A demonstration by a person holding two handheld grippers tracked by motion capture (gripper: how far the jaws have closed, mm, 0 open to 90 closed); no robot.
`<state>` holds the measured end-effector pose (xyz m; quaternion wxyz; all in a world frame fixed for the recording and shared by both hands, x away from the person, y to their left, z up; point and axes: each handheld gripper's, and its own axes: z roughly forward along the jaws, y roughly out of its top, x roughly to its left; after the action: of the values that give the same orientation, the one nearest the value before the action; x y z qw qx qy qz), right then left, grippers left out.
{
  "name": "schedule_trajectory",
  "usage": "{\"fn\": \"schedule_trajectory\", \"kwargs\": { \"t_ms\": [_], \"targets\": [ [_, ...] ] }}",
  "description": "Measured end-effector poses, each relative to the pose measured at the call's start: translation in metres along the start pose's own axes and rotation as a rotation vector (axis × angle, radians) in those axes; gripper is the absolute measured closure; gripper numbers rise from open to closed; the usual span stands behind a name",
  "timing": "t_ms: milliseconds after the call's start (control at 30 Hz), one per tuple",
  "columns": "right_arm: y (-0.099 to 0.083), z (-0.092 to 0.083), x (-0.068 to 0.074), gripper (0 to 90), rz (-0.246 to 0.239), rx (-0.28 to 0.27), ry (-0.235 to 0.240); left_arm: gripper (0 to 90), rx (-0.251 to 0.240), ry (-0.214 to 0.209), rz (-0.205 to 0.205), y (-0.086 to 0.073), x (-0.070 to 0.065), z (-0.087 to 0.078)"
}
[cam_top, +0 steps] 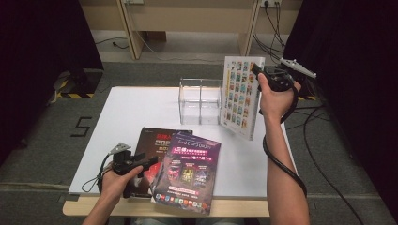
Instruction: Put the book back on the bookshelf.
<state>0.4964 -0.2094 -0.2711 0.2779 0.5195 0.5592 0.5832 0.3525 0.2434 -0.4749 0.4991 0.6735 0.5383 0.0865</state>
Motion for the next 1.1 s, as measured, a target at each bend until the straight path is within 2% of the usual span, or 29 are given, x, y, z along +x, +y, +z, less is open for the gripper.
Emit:
{"fn": "schedule_trajectory", "kwargs": {
  "t_ms": [400, 667, 800, 933, 1000, 1100],
  "targets": [
    [0.004, 0.029, 0.011, 73.8, -0.026, 0.007, -0.018, 29.7, -0.002, 0.001, -0.014, 0.000, 0.002, -0.001],
    [0.010, 0.042, 0.014, 73.8, -0.041, -0.018, -0.040, 29.6, -0.004, 0.002, -0.017, 0.000, 0.003, -0.001],
    [0.003, 0.050, 0.013, 73.7, -0.058, -0.031, -0.056, 29.7, -0.001, 0.000, -0.018, -0.001, 0.003, -0.001],
    [-0.011, 0.056, 0.009, 73.7, -0.067, -0.018, -0.071, 29.7, 0.001, -0.001, -0.020, -0.001, 0.004, 0.000],
    [-0.013, 0.052, 0.008, 73.7, -0.067, -0.033, -0.069, 29.7, 0.000, 0.000, -0.020, -0.001, 0.004, 0.000],
    [-0.014, 0.046, 0.010, 73.6, -0.098, -0.040, -0.078, 29.7, 0.002, 0.000, -0.019, -0.001, 0.004, 0.000]
  ]
}}
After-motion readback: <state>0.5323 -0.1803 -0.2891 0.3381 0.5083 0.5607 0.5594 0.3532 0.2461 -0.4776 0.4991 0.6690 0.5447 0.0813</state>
